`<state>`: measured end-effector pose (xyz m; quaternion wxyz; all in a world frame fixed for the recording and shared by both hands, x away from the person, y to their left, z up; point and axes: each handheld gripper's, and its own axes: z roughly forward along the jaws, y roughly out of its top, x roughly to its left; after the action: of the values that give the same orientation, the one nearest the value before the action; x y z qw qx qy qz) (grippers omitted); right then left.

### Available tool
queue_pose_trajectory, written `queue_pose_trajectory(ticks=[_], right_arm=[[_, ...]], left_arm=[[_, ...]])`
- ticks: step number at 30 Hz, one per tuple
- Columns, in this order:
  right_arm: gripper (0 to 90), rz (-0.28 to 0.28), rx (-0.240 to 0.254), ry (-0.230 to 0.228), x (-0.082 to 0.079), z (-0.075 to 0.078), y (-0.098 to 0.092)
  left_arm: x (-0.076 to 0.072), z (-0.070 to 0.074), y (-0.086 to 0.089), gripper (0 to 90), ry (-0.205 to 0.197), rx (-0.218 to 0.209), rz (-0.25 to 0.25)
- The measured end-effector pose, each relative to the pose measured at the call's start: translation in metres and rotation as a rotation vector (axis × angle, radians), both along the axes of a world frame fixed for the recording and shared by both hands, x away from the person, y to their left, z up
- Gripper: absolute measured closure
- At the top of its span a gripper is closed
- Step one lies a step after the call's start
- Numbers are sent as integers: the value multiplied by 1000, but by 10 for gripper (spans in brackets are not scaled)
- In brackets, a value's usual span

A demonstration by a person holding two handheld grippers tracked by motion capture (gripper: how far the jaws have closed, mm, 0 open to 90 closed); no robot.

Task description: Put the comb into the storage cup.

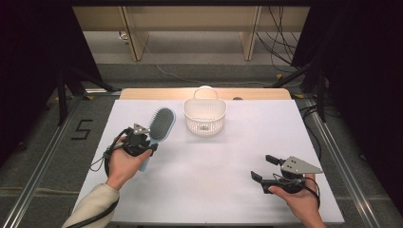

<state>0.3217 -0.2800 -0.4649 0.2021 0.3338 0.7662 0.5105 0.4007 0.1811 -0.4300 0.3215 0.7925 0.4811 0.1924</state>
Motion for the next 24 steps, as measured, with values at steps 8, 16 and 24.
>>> queue_pose_trajectory(ticks=[8,16,24], right_arm=[[167,-1,2,0,0,0,0],[167,0,-1,-1,0,0,0],[167,0,-1,-1,0,0,0]], left_arm=[[-1,2,0,700,-28,-15,6],[-1,4,2,700,-50,-27,10],[-2,5,1,700,-70,-35,8]])
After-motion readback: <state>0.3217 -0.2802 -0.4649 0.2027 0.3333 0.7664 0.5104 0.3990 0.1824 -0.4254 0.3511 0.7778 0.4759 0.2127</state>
